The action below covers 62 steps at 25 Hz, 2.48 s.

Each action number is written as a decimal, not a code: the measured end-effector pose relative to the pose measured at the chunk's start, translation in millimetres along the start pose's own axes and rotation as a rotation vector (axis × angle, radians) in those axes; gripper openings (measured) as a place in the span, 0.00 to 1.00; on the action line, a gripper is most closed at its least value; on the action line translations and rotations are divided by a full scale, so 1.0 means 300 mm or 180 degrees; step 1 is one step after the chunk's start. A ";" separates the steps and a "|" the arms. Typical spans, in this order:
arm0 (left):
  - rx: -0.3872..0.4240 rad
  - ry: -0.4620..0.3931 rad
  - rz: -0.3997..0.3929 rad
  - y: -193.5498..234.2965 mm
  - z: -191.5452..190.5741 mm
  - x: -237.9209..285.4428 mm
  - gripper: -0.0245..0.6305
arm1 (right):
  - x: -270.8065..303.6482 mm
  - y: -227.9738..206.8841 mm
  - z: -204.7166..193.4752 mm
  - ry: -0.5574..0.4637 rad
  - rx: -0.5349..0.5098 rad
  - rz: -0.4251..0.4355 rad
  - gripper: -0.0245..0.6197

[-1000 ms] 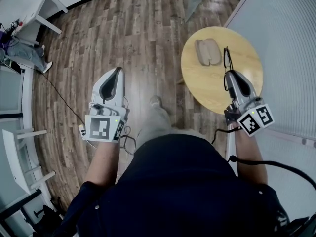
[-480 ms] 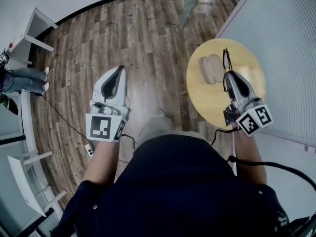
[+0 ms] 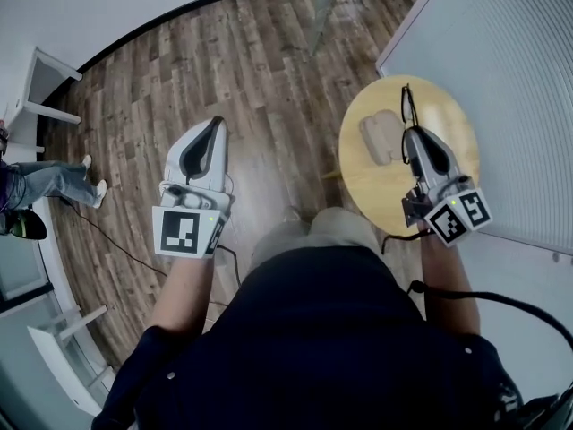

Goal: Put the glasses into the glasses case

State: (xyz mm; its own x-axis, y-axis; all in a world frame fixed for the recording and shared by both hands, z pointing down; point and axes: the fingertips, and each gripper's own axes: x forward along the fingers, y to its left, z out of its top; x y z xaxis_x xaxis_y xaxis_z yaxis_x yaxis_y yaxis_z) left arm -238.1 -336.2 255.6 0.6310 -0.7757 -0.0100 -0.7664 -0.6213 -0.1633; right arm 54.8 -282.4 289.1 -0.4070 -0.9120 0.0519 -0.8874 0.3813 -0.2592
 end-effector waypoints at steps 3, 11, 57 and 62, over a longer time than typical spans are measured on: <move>0.0002 -0.0062 -0.0076 -0.012 0.024 0.052 0.04 | 0.021 -0.036 0.011 -0.0007 -0.0013 -0.0069 0.09; -0.0026 -0.0066 -0.0021 -0.023 0.040 0.103 0.04 | 0.020 -0.158 -0.017 0.0115 -0.0009 -0.0140 0.09; -0.0184 0.0762 -0.0472 -0.175 -0.418 0.576 0.04 | 0.107 -0.564 -0.673 0.1143 0.0528 -0.0392 0.09; -0.0221 0.0870 -0.0500 -0.177 -0.491 0.601 0.04 | 0.126 -0.586 -0.758 0.1287 0.0569 -0.0384 0.09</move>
State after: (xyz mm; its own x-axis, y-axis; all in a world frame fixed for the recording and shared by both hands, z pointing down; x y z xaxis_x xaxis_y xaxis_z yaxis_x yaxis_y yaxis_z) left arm -101.3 -459.3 407.9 0.6937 -0.6650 0.2767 -0.6746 -0.7345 -0.0739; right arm 146.1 -349.3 556.0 -0.3865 -0.8022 0.4550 -0.8967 0.2116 -0.3887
